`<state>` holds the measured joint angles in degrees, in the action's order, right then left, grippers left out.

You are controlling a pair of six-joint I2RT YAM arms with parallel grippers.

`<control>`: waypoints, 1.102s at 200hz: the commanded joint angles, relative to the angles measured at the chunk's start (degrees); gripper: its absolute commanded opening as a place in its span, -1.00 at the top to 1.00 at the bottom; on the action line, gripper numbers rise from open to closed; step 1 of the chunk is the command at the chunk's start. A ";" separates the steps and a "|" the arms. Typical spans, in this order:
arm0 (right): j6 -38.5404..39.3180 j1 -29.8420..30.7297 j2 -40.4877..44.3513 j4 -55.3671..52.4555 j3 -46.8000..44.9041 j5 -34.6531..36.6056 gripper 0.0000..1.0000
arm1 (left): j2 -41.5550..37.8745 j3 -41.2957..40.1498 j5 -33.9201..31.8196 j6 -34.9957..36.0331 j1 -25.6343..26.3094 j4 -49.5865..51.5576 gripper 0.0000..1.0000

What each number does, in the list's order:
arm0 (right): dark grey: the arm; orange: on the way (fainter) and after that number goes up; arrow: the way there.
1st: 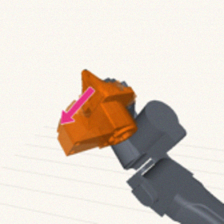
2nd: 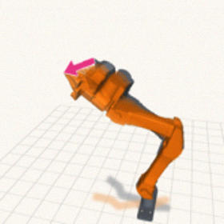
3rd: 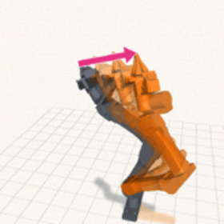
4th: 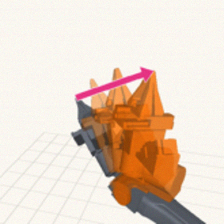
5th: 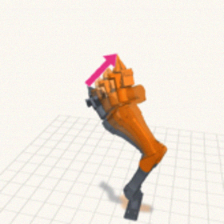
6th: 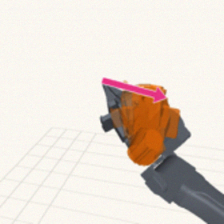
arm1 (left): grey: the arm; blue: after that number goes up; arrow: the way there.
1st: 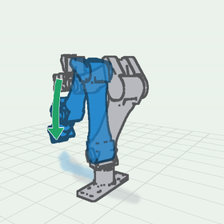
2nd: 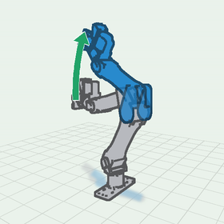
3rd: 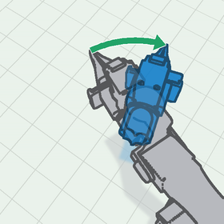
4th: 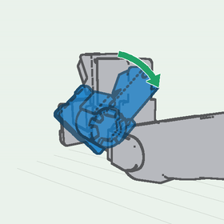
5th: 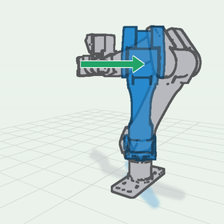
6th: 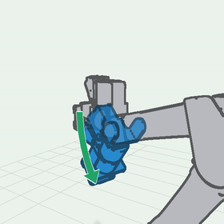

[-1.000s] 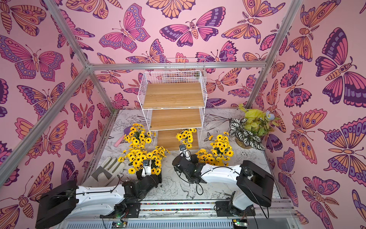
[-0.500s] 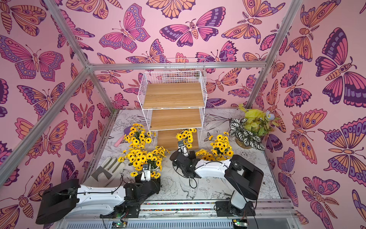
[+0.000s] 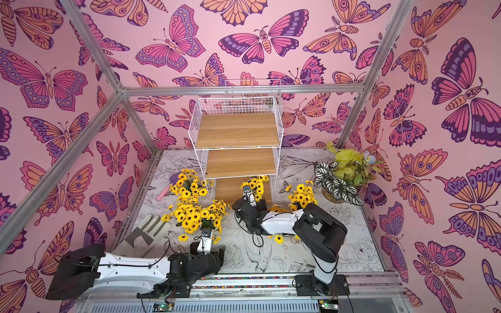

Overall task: Take the sunflower pots off the shelves
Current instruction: Place the sunflower pot at the center of the board, then pick up the sunflower pot from the shelf.

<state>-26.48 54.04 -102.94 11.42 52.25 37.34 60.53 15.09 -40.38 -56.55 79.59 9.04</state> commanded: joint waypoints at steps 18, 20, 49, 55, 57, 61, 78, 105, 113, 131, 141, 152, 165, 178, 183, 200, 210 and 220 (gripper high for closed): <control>1.68 -2.09 -1.65 0.05 2.33 1.03 -0.97 | -4.77 1.72 1.69 3.87 2.81 1.51 -1.00; 1.58 -2.21 -1.65 0.02 2.35 0.90 -0.98 | -5.06 1.70 1.64 4.07 2.91 1.47 -1.00; 1.68 -3.72 -2.68 0.00 2.88 0.02 -0.98 | -11.06 1.92 2.48 10.89 3.01 -0.90 -1.00; 1.83 -3.95 -2.99 -0.12 3.22 -0.05 -0.98 | -12.35 1.85 2.58 12.00 2.97 -1.48 -1.00; 1.86 -4.06 -3.04 -0.24 3.32 -0.03 -0.98 | -12.91 1.82 2.58 12.35 2.97 -1.59 -1.00; 1.89 -4.23 -3.25 -0.30 3.53 -0.07 -0.98 | -13.94 1.73 2.71 13.09 3.01 -2.01 -1.00; 1.50 -5.36 -3.92 -0.49 4.19 -1.01 -0.98 | -17.72 0.95 3.72 16.67 3.03 -4.63 -1.00; 3.33 -6.22 -4.66 1.48 4.53 -1.52 -0.98 | -21.44 0.77 4.36 20.25 2.98 -6.37 -1.00; 4.09 -6.29 -4.89 2.39 4.61 -1.65 -0.98 | -21.51 0.96 4.29 20.87 2.93 -6.59 -1.00; 5.61 -6.40 -5.94 3.77 5.40 -1.65 -0.98 | -20.45 1.96 4.34 21.99 2.81 -6.91 -1.00; 6.13 -6.49 -6.70 3.98 6.21 -1.82 -0.98 | -19.42 2.61 4.75 22.83 2.74 -7.41 -1.00; 6.74 -6.49 -7.75 4.31 7.08 -1.72 -0.98 | -18.24 3.16 5.15 23.67 2.60 -7.87 -1.00; 6.92 -6.77 -8.64 4.31 7.96 -1.40 -0.98 | -16.98 5.07 5.59 24.74 2.59 -8.94 -1.00; 6.52 -7.38 -9.45 3.89 8.93 -1.58 -0.98 | -16.09 5.52 6.21 25.76 2.22 -10.35 -1.00; 6.41 -7.67 -9.68 3.87 9.17 -1.67 -0.98 | -15.83 5.56 6.59 26.03 2.02 -10.92 -1.00; 6.12 -8.56 -10.02 5.47 8.89 -2.58 -0.98 | -15.45 5.39 8.12 26.72 0.91 -12.44 -1.00; 6.24 -8.79 -10.15 6.65 8.67 -2.80 -0.98 | -15.49 5.18 8.75 26.78 0.05 -12.89 -1.00; 7.06 -8.85 -10.42 8.07 8.49 -2.31 -0.98 | -15.71 4.87 9.64 26.85 -0.80 -13.41 -1.00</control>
<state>-20.91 46.00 -112.22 16.16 60.10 35.38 44.93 19.88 -33.17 -31.64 80.49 -1.98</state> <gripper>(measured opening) 0.989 0.999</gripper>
